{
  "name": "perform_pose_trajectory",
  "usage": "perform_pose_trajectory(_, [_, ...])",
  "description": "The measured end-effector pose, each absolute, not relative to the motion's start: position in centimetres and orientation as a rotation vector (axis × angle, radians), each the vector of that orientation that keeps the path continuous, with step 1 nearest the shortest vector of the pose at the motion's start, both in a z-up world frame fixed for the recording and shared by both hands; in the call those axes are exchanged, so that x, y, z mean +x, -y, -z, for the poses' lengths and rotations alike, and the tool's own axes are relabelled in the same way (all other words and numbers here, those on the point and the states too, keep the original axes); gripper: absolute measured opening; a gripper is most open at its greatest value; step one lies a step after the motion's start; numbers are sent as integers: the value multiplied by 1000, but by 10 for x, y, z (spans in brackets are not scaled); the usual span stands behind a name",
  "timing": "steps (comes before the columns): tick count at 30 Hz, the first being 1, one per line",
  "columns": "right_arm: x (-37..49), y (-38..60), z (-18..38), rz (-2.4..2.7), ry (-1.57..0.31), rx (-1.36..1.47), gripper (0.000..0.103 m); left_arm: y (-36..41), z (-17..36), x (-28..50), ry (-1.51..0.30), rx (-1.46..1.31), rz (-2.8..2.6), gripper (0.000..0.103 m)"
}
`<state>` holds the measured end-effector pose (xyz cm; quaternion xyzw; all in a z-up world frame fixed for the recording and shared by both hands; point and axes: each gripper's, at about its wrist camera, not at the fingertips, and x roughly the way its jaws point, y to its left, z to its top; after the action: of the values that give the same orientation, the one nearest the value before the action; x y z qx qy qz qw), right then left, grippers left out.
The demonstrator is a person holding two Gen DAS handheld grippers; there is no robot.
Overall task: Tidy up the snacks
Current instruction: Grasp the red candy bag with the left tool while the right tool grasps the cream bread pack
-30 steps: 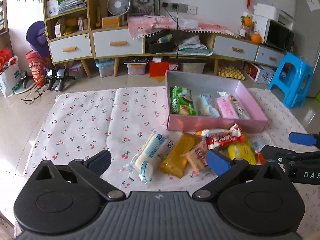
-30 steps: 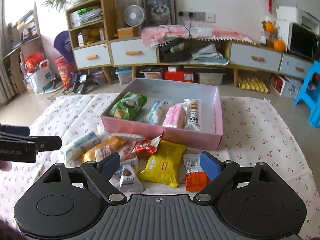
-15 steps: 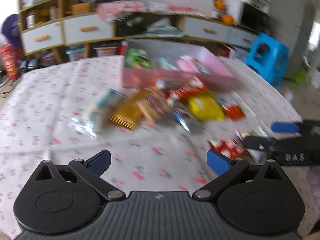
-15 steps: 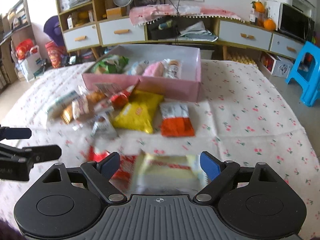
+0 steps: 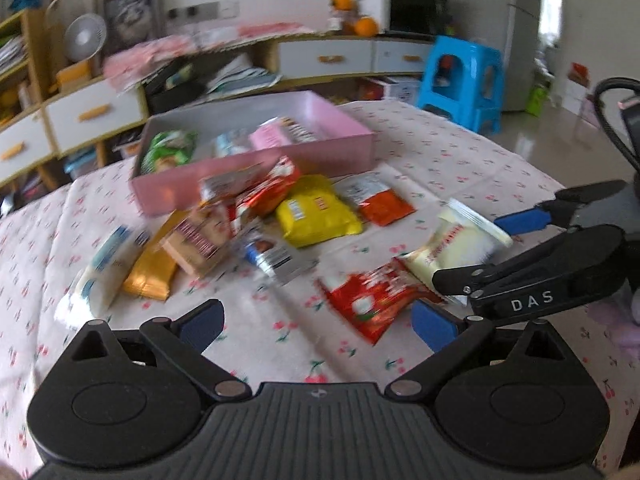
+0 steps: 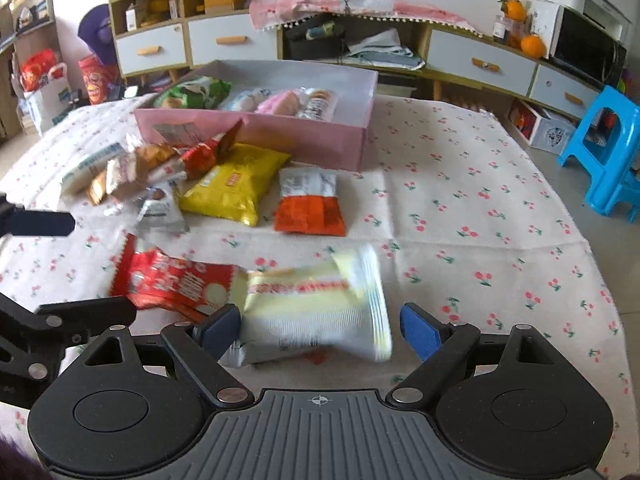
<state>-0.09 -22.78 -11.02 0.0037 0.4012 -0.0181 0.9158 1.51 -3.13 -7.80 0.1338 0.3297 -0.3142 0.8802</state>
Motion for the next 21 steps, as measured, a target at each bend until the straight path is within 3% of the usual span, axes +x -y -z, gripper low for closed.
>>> perform_pose_trajectory(7, [-10, 248, 109, 44, -808, 33, 89, 59, 79, 25, -727, 349, 743, 94])
perform_pose_trajectory(11, [-11, 253, 110, 41, -810, 51, 89, 69, 86, 31, -788, 381, 763, 78])
perform_pose_trajectory(15, [-12, 255, 105, 38, -787, 70, 89, 72, 86, 29, -792, 394, 770, 72])
perform_pose_trajectory(16, [-11, 256, 103, 34, -781, 78, 89, 72, 85, 28, -790, 396, 774, 67])
perform_pose_trajectory(17, [-11, 255, 102, 31, -775, 86, 89, 73, 83, 28, -793, 403, 766, 49])
perform_pose_trajectory(21, [-5, 255, 98, 25, -781, 139, 89, 74, 84, 30, -847, 412, 723, 47])
